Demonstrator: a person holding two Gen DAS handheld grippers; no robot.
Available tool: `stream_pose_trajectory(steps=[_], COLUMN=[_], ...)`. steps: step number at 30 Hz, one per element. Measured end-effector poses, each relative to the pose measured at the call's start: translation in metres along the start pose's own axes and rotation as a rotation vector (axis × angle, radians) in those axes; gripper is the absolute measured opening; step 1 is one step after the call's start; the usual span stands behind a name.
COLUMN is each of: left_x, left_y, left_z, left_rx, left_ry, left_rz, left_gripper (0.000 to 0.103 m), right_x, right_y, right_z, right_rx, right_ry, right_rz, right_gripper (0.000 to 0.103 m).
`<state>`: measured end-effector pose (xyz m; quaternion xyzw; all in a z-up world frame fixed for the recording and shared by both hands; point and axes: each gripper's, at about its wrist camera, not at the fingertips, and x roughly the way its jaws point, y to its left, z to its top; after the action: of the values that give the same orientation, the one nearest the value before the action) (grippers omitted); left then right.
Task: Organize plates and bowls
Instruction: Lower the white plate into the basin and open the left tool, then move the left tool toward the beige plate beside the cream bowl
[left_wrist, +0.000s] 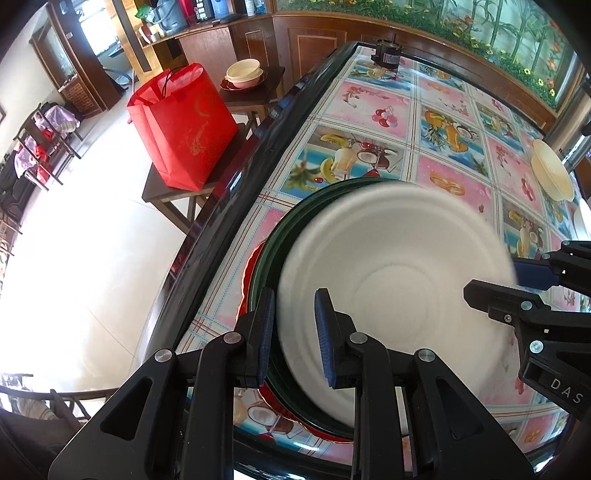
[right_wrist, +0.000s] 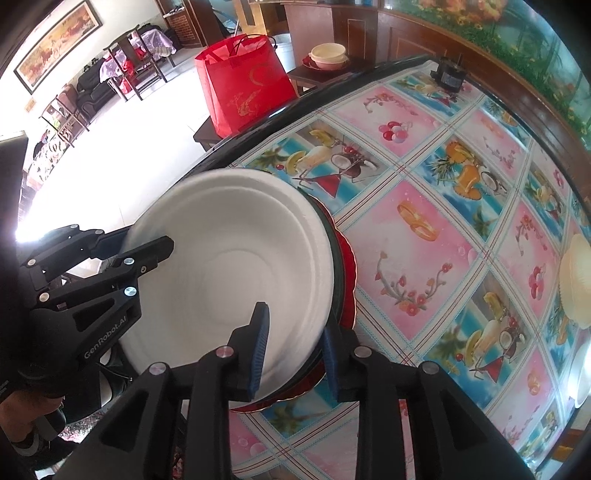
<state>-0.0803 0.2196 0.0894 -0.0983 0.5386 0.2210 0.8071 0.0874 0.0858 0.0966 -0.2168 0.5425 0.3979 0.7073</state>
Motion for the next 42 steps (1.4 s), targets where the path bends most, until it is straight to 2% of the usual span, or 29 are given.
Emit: stream_pose_trajectory(steps=[9,11,13,14,26,31,42], left_x=[-0.004,-0.006,-0.009,-0.010,-0.013,-0.016,-0.017], left_y=[0.000,0.000,-0.001,-0.001,-0.030,-0.059,-0.142], left_z=[0.001,0.002,0.004,0.004,0.016,0.027,0.058], left_rx=[-0.014,-0.018,-0.027,-0.030,-0.004,0.045,0.156], left_ry=[-0.021,-0.031,-0.043,-0.048,-0.063,-0.078,-0.108], left_rz=[-0.004,-0.006,-0.009,-0.012,-0.050,-0.076,-0.154], left_gripper=[0.023,0.028,0.046,0.049,0.049,0.049,0.051], right_x=[0.000,-0.005,-0.007,-0.009,-0.018,-0.024,-0.042], right_y=[0.000,-0.002,-0.004,-0.006,-0.033,-0.061,-0.137], right_z=[0.000,0.000,0.001,0.001,-0.008,-0.018,-0.047], right_rx=[-0.003,0.009,0.018,0.023,0.110,0.175,0.334], right_ry=[-0.004,-0.029,-0.040,-0.047,-0.090,-0.104,-0.124], right_rz=[-0.003,0.008,0.005,0.004,0.032,0.016,-0.056], right_gripper=[0.027,0.028,0.031,0.031,0.033,0.040,0.041])
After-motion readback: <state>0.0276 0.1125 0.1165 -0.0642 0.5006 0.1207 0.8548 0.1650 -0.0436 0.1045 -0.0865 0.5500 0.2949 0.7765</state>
